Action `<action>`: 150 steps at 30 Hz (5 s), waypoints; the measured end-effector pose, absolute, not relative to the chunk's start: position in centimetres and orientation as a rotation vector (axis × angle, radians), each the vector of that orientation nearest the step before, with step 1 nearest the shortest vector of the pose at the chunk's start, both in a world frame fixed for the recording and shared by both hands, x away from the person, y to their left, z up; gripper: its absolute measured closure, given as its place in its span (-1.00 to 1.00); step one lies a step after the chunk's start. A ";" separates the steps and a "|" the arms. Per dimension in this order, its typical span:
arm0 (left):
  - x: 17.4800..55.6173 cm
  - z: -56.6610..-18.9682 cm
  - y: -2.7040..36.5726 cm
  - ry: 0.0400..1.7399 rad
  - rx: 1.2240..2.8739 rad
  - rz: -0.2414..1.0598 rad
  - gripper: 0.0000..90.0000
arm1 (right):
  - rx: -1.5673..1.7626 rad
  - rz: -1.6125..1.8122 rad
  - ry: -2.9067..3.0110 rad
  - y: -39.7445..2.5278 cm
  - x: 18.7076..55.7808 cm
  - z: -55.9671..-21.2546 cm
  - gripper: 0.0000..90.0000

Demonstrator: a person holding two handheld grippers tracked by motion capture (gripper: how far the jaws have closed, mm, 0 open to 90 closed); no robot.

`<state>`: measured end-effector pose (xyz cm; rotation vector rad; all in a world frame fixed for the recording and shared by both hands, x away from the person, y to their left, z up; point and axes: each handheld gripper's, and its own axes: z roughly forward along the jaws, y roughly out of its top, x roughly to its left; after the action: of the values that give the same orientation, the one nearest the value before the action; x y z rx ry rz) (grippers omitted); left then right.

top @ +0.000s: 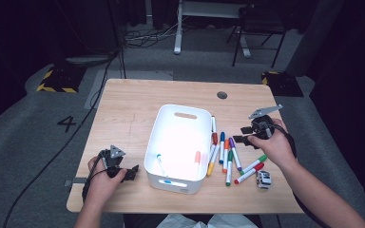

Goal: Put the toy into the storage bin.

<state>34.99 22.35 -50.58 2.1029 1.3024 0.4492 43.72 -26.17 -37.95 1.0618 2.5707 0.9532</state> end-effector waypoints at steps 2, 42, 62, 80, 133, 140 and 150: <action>35.0 -50.6 22.3 1.303 2.102 0.449 -1.00 | 1.080 0.931 2.571 -26.7 44.0 -39.0 0.03; 35.0 -50.6 22.3 1.302 2.103 0.449 -1.00 | 1.184 0.746 2.560 -28.1 45.7 -47.5 0.70; 35.0 -50.6 22.4 1.301 2.103 0.455 -1.00 | 1.118 0.872 2.552 -27.7 44.1 -42.3 0.71; 35.0 -50.6 22.4 1.300 2.103 0.452 -1.00 | 0.967 0.996 2.557 -25.9 41.7 -35.7 0.71; 35.4 -50.6 22.1 1.302 2.104 0.458 -1.00 | 0.650 1.119 2.690 -11.1 43.5 -33.6 0.71; 35.5 -50.6 22.0 1.305 2.102 0.458 -1.00 | 0.637 1.065 2.718 -10.8 43.7 -34.8 0.71; 35.5 -50.6 21.9 1.307 2.100 0.454 -1.00 | 0.641 0.989 2.777 -10.3 43.6 -36.2 0.71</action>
<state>35.49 21.91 -50.59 2.0998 1.3071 0.4540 43.58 -10.31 -36.20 0.6410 2.7773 0.9886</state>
